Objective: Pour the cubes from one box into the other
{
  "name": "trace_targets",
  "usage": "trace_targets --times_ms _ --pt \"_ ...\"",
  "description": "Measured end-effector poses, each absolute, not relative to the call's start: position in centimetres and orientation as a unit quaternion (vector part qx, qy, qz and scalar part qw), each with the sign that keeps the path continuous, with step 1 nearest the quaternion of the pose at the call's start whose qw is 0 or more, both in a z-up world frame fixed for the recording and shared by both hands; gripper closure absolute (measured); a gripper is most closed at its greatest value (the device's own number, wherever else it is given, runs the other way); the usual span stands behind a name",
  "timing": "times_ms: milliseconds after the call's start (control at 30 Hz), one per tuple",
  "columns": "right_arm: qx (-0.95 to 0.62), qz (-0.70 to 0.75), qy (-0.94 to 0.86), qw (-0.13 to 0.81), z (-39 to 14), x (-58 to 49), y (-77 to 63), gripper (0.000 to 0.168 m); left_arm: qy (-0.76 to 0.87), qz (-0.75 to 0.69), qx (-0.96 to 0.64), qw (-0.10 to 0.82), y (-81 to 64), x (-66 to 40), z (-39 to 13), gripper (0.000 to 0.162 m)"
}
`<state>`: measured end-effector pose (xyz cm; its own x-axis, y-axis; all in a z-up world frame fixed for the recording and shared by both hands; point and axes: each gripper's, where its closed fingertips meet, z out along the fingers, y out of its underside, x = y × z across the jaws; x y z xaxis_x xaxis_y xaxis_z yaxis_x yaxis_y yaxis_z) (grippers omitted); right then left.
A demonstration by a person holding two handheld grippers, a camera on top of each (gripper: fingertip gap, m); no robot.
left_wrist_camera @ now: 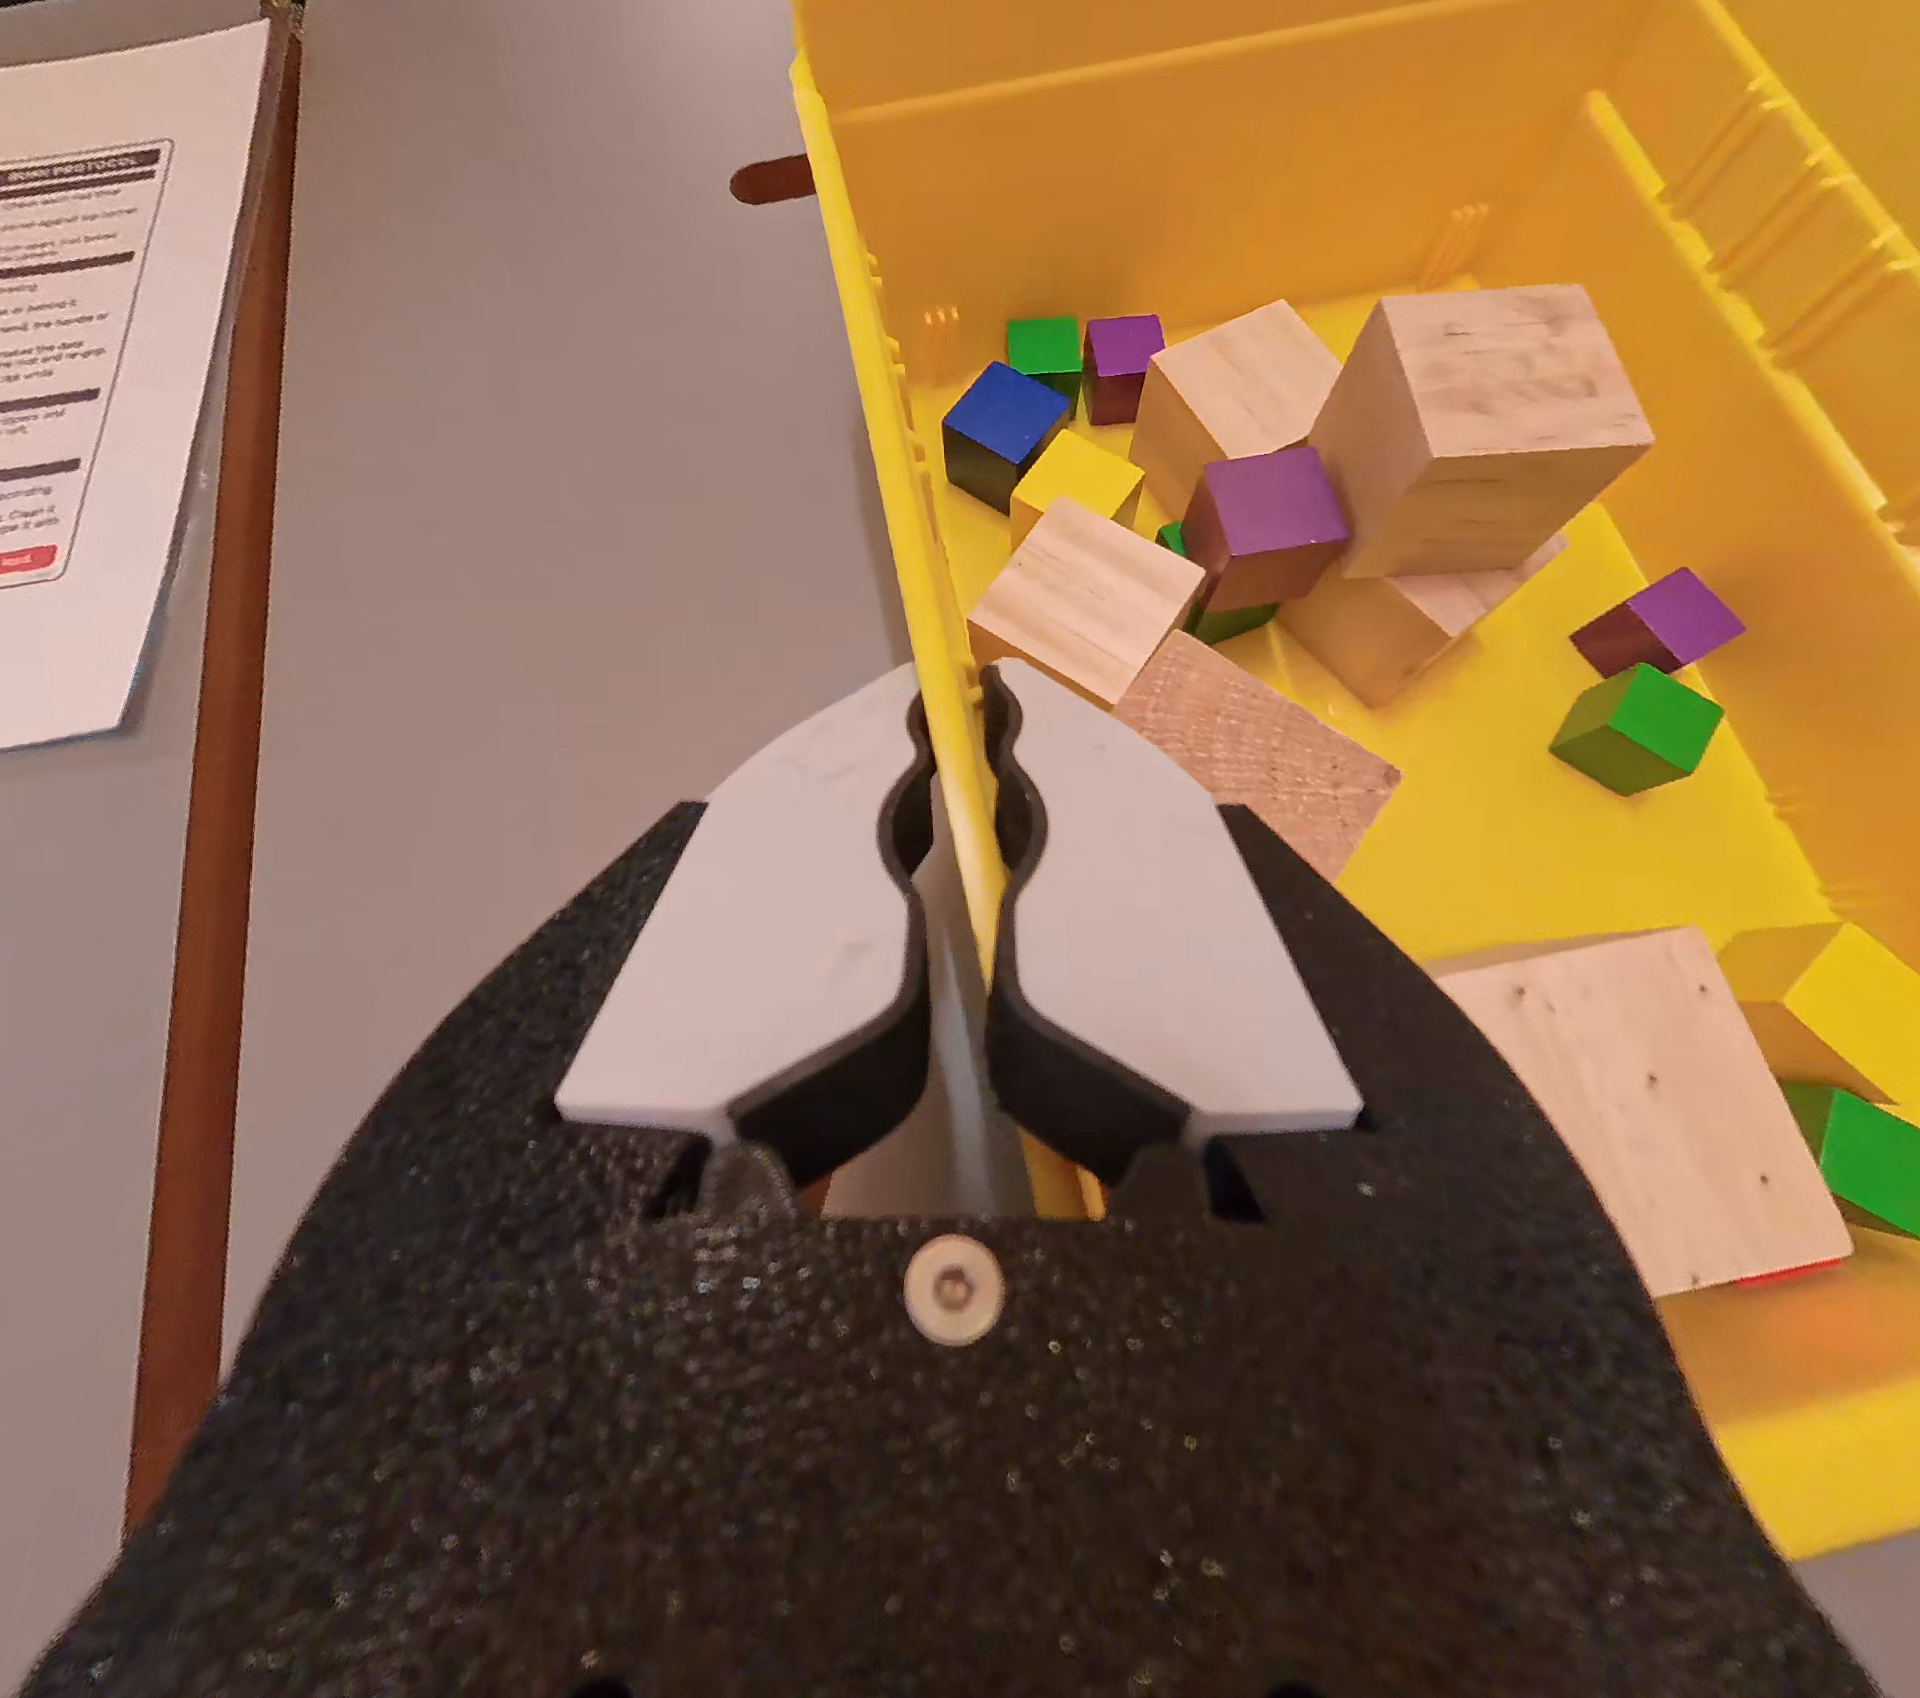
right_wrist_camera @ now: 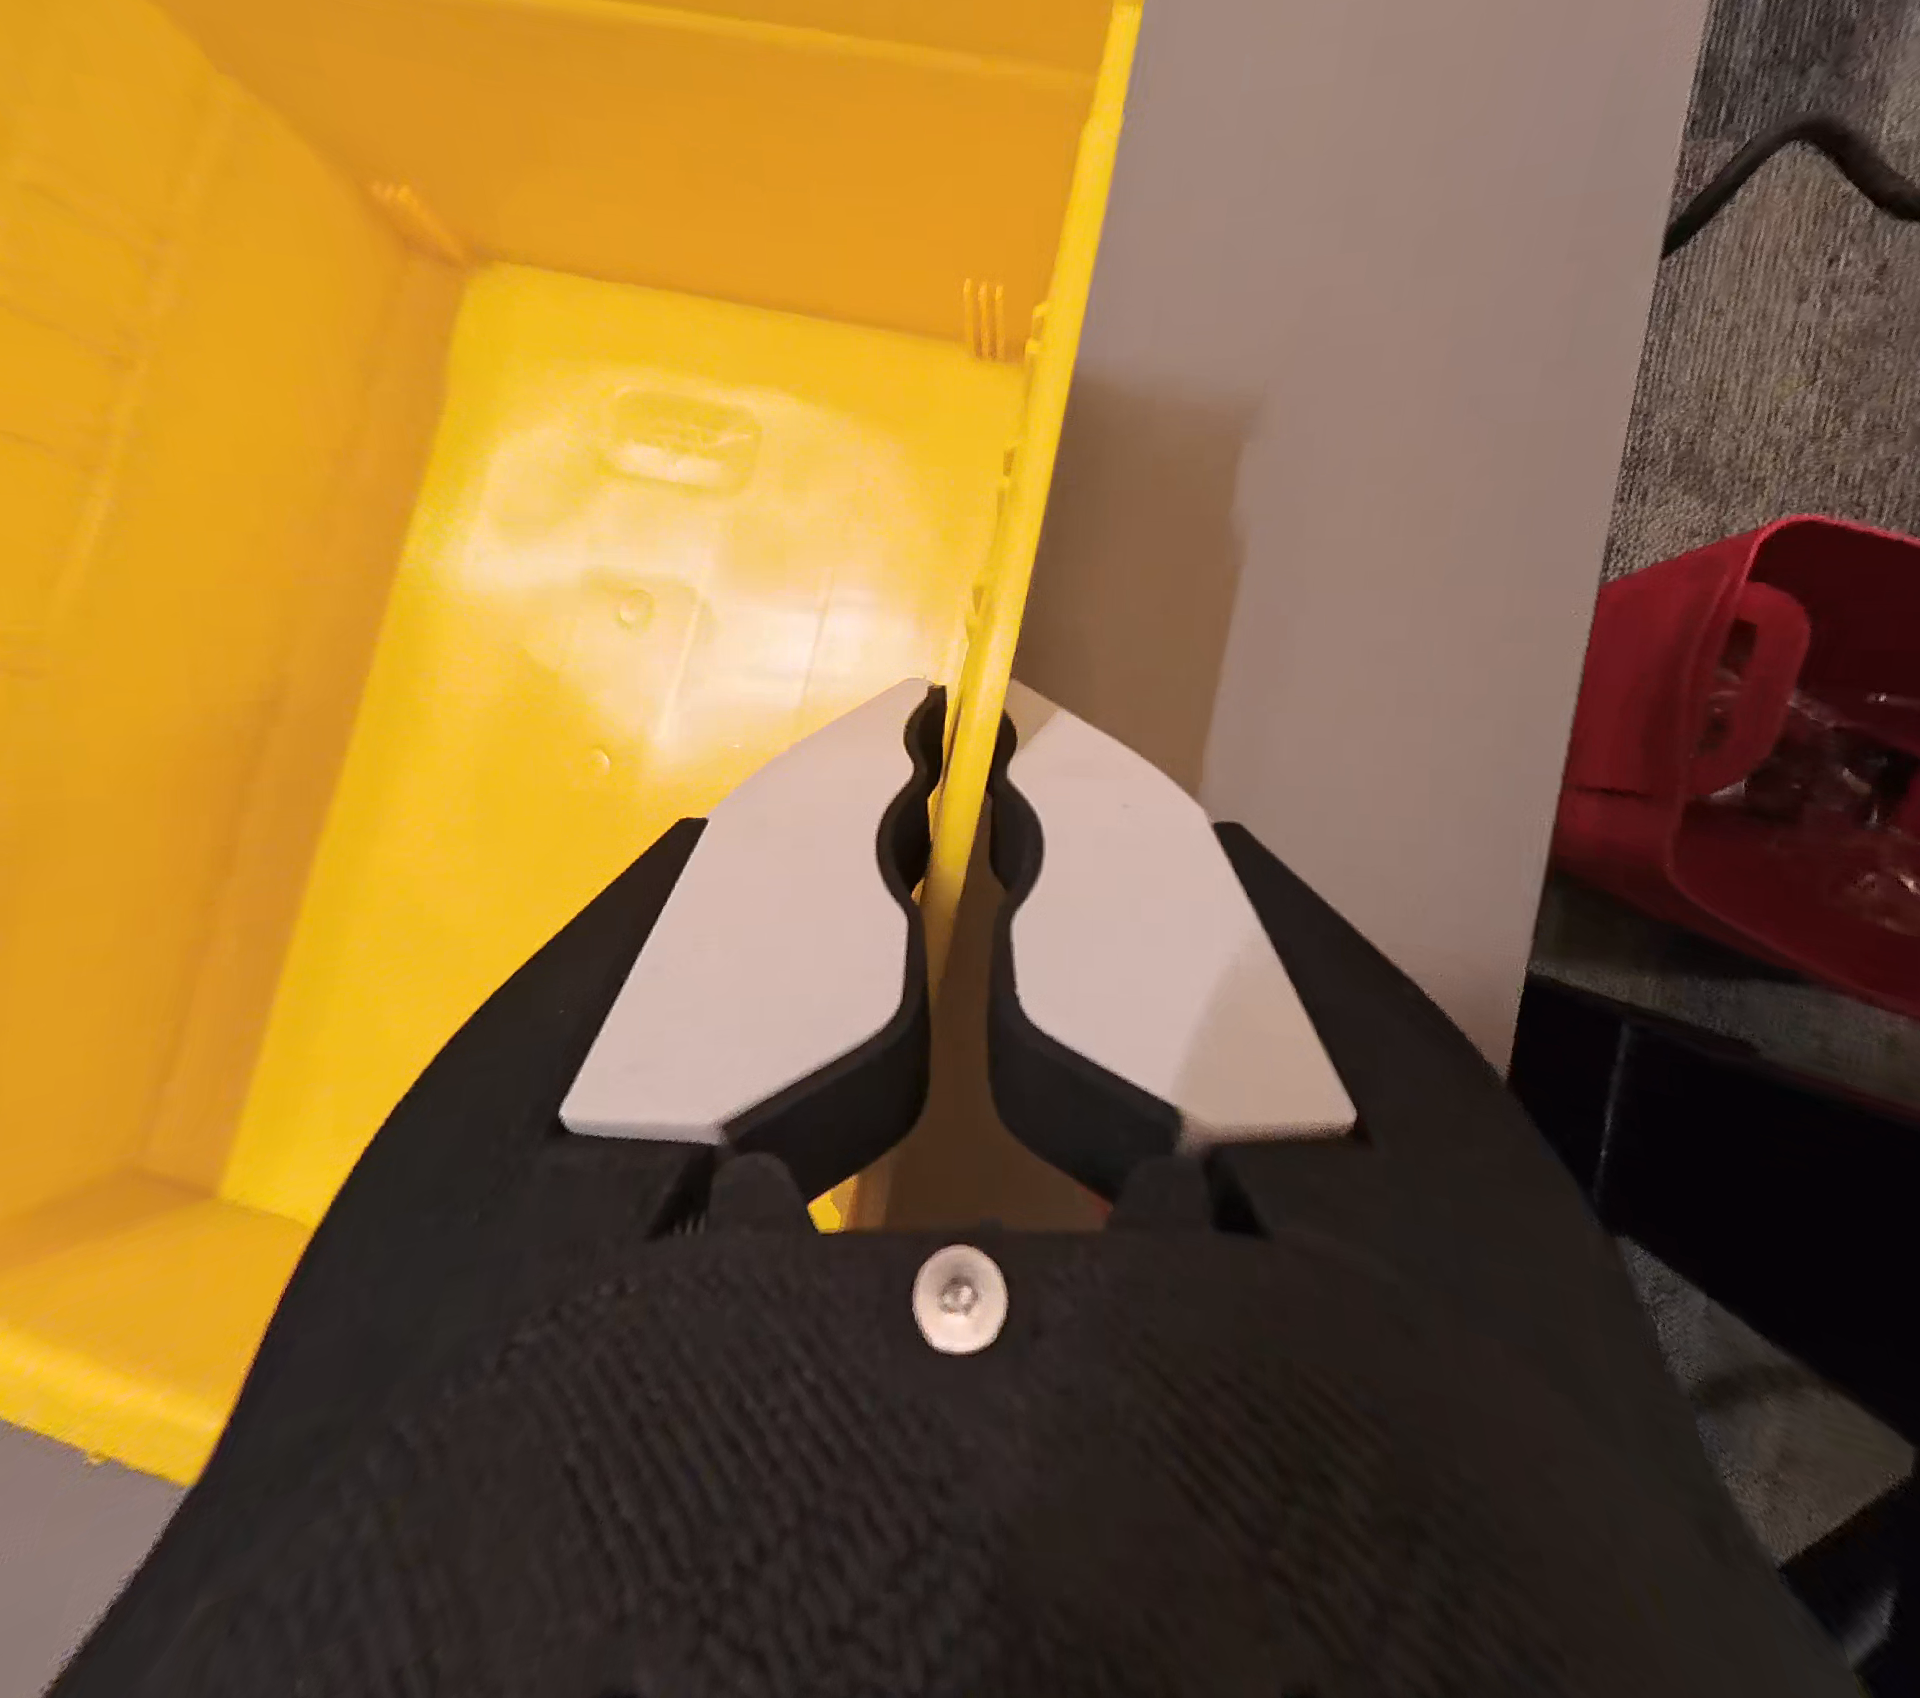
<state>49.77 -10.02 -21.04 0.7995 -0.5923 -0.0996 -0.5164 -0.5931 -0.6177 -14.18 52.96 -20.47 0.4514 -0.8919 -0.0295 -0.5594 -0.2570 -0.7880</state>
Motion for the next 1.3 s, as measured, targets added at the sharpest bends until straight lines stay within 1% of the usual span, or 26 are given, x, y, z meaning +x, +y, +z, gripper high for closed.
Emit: trace_targets --times_ms 33,100,167,333,367,433,500,600,667,800,867,900,967,1000,1033,1067,1167,1267,1300 --pt "-0.893 -0.063 0.306 0.325 -21.0 49.8 -10.0 0.162 0.475 -0.220 -0.762 0.382 53.1 -14.1 -20.5 0.156" --pt "-0.896 -0.085 0.295 0.321 -20.7 50.0 -10.0 0.160 0.474 -0.218 -0.762 0.383 53.2 -14.0 -20.5 0.156" --pt "-0.890 -0.127 0.295 0.324 -19.7 50.5 -10.3 0.146 0.473 -0.216 -0.763 0.384 53.4 -13.9 -20.5 0.156" --pt "-0.865 -0.250 0.307 0.307 -15.2 49.6 -11.3 0.136 0.466 -0.214 -0.765 0.388 54.0 -13.5 -20.5 0.156" --pt "-0.860 -0.273 0.300 0.310 -14.0 48.9 -10.9 0.132 0.464 -0.215 -0.766 0.389 54.1 -13.3 -20.5 0.156" --pt "-0.850 -0.278 0.276 0.352 -11.7 46.2 -8.4 0.125 0.457 -0.216 -0.768 0.393 54.3 -13.1 -20.4 0.156" --pt "-0.846 -0.244 0.258 0.399 -10.6 41.9 -4.7 0.122 0.442 -0.222 -0.774 0.395 54.3 -12.8 -20.4 0.156" --pt "-0.857 -0.119 0.178 0.470 -10.7 32.4 3.1 0.121 0.413 -0.233 -0.786 0.397 54.2 -12.4 -20.4 0.155" --pt "-0.868 -0.056 0.143 0.473 -11.4 27.1 7.2 0.120 0.416 -0.215 -0.786 0.404 54.2 -12.3 -20.4 0.155" --pt "-0.866 -0.002 0.112 0.487 -12.1 19.7 15.3 0.109 0.416 -0.181 -0.784 0.424 54.4 -12.2 -20.2 0.151" --pt "-0.855 0.055 0.106 0.505 -12.1 15.9 19.5 0.105 0.416 -0.177 -0.783 0.428 54.5 -12.1 -20.2 0.149" --pt "-0.851 0.080 0.109 0.508 -12.2 14.3 21.4 0.101 0.419 -0.171 -0.781 0.430 54.6 -12.2 -20.2 0.146" --pt "-0.843 0.113 0.121 0.512 -12.1 12.0 24.7 0.096 0.424 -0.147 -0.779 0.438 54.8 -12.6 -19.8 0.133" --pt "-0.837 0.128 0.129 0.516 -11.9 10.9 26.1 0.094 0.426 -0.138 -0.776 0.444 54.7 -12.7 -19.3 0.129" --pt "-0.830 0.140 0.131 0.524 -11.4 10.0 27.4 0.093 0.433 -0.131 -0.773 0.444 54.4 -12.9 -18.8 0.131" --pt "-0.826 0.143 0.134 0.529 -11.1 9.3 28.6 0.093 0.442 -0.119 -0.769 0.446 54.0 -13.2 -18.2 0.130" --pt "-0.834 0.106 0.133 0.525 -10.9 8.4 31.4 0.080 0.459 -0.084 -0.756 0.459 53.3 -14.1 -16.3 0.126" --pt "-0.842 0.091 0.145 0.512 -10.7 8.0 33.7 0.079 0.450 -0.106 -0.778 0.426 52.0 -14.3 -14.9 0.121" --pt "-0.844 0.092 0.147 0.508 -10.7 7.9 34.6 0.079 0.452 -0.132 -0.786 0.400 51.3 -14.0 -14.7 0.116"
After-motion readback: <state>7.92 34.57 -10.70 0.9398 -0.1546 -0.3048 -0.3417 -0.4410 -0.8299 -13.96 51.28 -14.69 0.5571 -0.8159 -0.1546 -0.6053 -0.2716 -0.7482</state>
